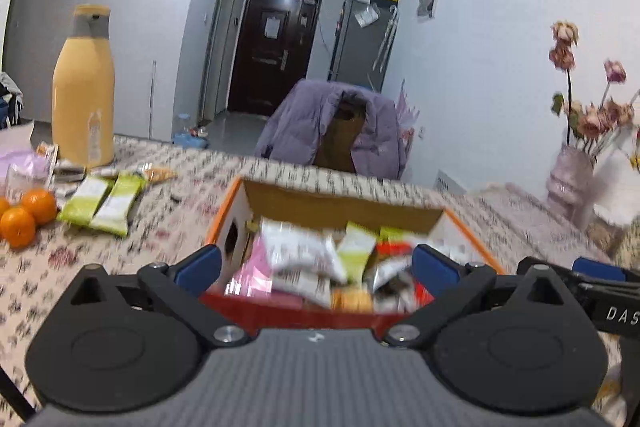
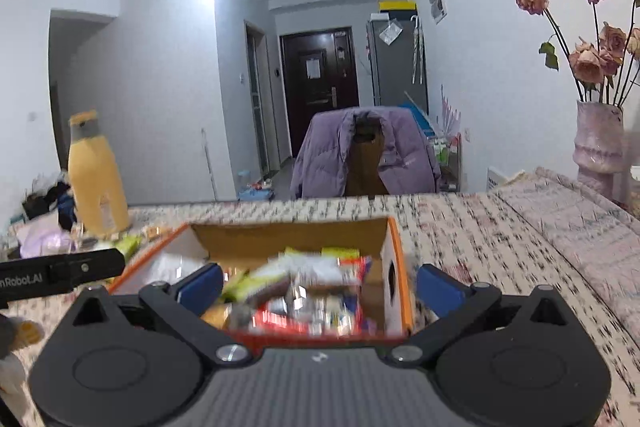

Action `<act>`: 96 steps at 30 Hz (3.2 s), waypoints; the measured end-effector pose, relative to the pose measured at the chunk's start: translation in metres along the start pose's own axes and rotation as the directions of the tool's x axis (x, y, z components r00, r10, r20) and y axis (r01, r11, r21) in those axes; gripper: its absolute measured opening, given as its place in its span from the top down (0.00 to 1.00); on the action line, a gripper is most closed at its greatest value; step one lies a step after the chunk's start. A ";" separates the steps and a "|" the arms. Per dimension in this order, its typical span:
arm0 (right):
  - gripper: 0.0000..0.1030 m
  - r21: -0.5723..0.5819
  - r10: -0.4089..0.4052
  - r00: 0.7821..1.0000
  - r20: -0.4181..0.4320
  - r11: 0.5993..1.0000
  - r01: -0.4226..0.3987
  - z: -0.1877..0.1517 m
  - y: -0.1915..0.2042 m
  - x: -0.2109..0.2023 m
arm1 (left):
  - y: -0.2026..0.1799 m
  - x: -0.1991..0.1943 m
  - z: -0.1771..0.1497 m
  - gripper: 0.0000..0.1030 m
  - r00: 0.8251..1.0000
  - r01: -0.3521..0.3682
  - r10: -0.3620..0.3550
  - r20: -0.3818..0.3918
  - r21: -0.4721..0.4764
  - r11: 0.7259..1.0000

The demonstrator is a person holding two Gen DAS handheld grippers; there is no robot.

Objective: Organize snacks
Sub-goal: 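Move both tools back over the sachet pile, then grasp a white sachet with the right gripper and lift, then grasp another white sachet with the left gripper and lift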

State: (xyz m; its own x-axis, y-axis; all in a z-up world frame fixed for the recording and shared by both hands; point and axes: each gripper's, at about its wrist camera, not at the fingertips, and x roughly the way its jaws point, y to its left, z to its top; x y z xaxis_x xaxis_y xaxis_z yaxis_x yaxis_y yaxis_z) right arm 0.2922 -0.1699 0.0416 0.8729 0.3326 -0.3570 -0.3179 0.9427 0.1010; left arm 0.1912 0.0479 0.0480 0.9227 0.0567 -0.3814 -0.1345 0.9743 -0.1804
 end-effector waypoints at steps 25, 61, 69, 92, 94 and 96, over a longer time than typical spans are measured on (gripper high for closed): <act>0.00 -0.043 -0.028 0.975 -0.222 0.999 0.019 -0.090 0.002 -0.030 | 0.040 -0.018 -0.087 0.00 0.991 0.002 0.006 -0.134 0.059 0.998; 0.58 -0.048 -0.015 0.974 -0.228 0.999 0.004 -0.069 -0.011 0.009 | 0.020 -0.004 -0.071 0.00 0.974 -0.012 0.022 -0.227 0.042 0.999; 0.58 0.001 -0.086 0.980 -0.179 0.996 0.088 -0.062 -0.046 0.007 | -0.031 0.027 -0.046 0.00 0.960 -0.065 0.070 -0.271 0.027 0.998; 0.58 0.063 -0.042 0.991 -0.127 0.997 0.050 -0.074 -0.052 0.017 | -0.076 0.101 -0.062 0.11 0.863 -0.287 0.287 -0.415 0.063 0.956; 0.58 0.064 -0.041 0.991 -0.129 0.997 0.050 -0.073 -0.053 0.017 | -0.077 0.099 -0.064 0.17 0.869 -0.282 0.286 -0.404 0.071 0.957; 0.58 0.065 -0.043 0.991 -0.130 0.997 0.051 -0.074 -0.053 0.017 | -0.077 0.096 -0.065 0.24 0.874 -0.273 0.281 -0.396 0.077 0.959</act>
State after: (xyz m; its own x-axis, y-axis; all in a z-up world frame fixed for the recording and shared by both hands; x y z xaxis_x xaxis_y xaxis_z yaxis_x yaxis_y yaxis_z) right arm 0.2969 -0.2156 -0.0385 0.8299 0.2860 -0.4790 -0.2478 0.9582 0.1427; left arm 0.2663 -0.0361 -0.0334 0.6261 0.2367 -0.7430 -0.3531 0.9356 0.0005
